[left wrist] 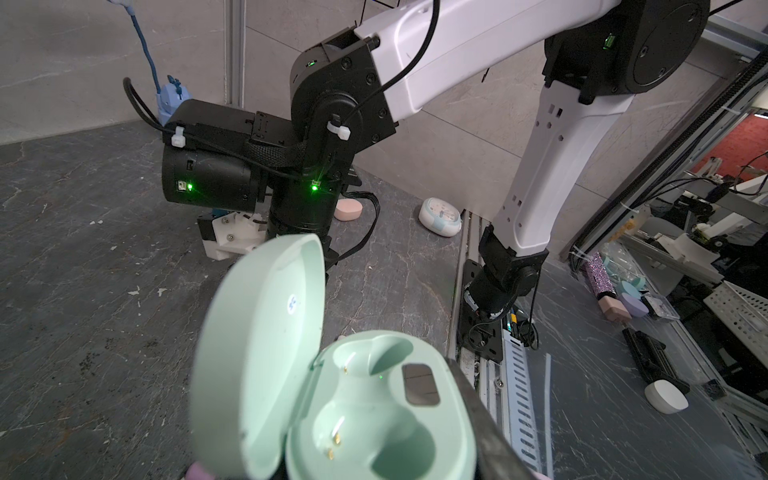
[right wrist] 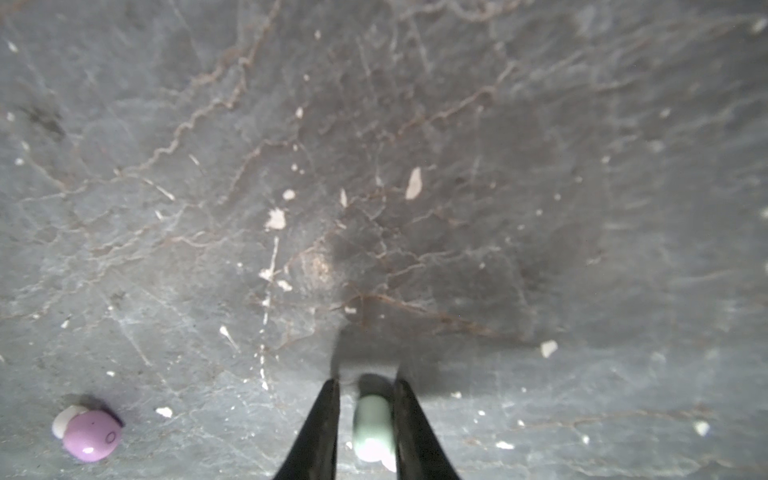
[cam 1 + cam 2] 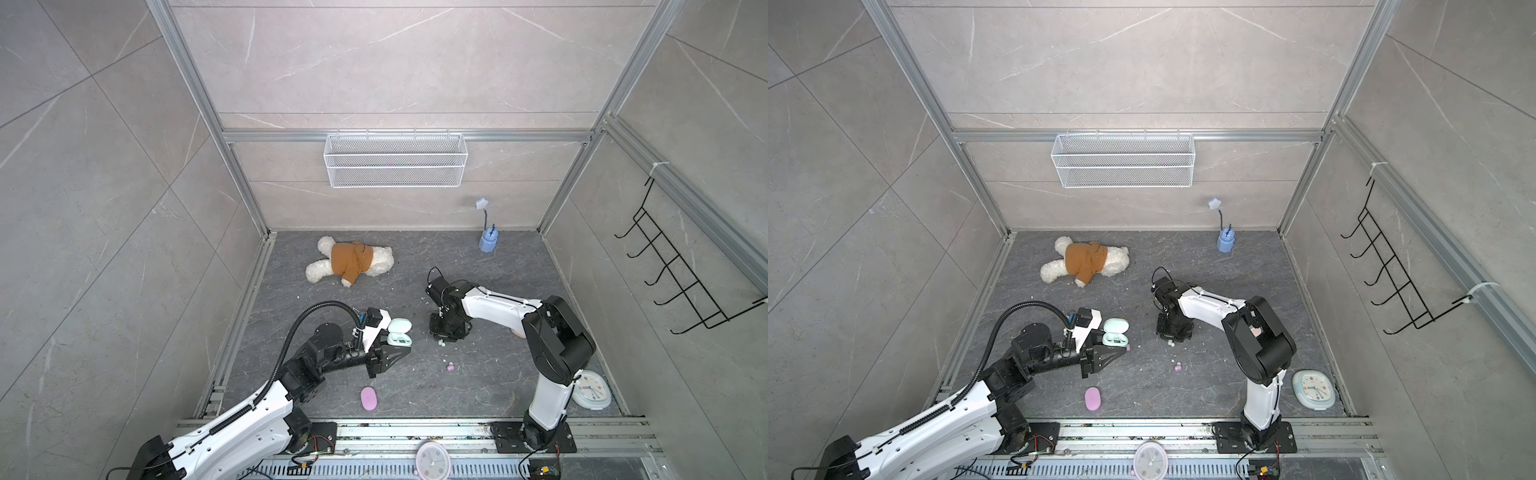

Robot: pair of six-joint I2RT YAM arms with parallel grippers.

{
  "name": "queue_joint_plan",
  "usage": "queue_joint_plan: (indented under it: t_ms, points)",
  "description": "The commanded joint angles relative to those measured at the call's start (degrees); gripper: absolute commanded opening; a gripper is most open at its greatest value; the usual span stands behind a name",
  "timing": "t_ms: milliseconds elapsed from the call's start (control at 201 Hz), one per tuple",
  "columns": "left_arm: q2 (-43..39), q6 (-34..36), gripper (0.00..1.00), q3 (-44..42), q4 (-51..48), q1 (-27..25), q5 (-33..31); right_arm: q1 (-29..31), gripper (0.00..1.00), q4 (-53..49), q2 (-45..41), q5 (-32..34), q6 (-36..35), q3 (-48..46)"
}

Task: Insert the wireless bluetooth earbuds into the charging case
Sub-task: 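Close the right gripper on the mint green earbud, then lift the mint earbud and carry it toward the open case with the right gripper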

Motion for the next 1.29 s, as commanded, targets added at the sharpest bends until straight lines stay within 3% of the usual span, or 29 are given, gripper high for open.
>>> queue_joint_plan:
  t_ms: [0, 488, 1130, 1289]
  points:
    - [-1.03, 0.98, 0.19, 0.59, 0.72, -0.08, -0.08, 0.38, 0.30, -3.58, 0.04, 1.74, -0.01, 1.17]
    - [-1.24, 0.85, 0.19, 0.35, 0.86, -0.09, -0.06, 0.84, 0.32, -2.05, -0.63, 0.40, 2.35, 0.56]
    - [-1.65, 0.85, 0.18, 0.26, 0.78, -0.10, -0.19, 1.13, 0.13, -2.19, 1.74, 0.55, 1.61, 0.24]
    - [-1.55, 0.85, 0.18, 0.30, 0.89, -0.11, -0.19, 1.12, 0.12, -1.93, 1.06, 0.40, 1.14, 0.46]
